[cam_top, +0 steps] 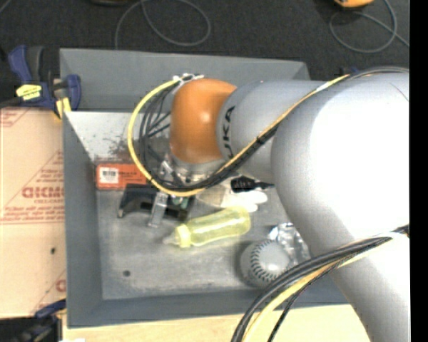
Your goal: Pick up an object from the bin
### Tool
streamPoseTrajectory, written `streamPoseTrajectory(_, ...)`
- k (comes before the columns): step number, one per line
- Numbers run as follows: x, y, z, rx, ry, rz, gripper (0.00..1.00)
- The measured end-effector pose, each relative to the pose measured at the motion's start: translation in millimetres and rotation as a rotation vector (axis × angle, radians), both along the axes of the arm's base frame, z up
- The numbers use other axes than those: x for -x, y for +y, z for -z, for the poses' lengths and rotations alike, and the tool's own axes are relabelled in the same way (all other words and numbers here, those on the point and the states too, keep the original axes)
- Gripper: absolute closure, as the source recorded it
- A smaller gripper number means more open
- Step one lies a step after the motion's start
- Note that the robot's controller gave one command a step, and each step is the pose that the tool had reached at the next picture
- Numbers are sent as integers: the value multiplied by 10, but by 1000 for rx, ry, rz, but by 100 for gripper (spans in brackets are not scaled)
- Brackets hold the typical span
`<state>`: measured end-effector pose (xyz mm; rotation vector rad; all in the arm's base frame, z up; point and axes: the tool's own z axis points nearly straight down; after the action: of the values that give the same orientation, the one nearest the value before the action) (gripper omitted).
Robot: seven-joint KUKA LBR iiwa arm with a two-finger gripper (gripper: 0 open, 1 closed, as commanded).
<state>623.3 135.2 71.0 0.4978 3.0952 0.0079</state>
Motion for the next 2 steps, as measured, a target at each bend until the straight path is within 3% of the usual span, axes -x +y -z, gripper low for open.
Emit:
streamPoseTrajectory(1,58,-14,20,4,1,-148,0)
streamPoseTrajectory(2,19,-3,11,0,11,-4,100)
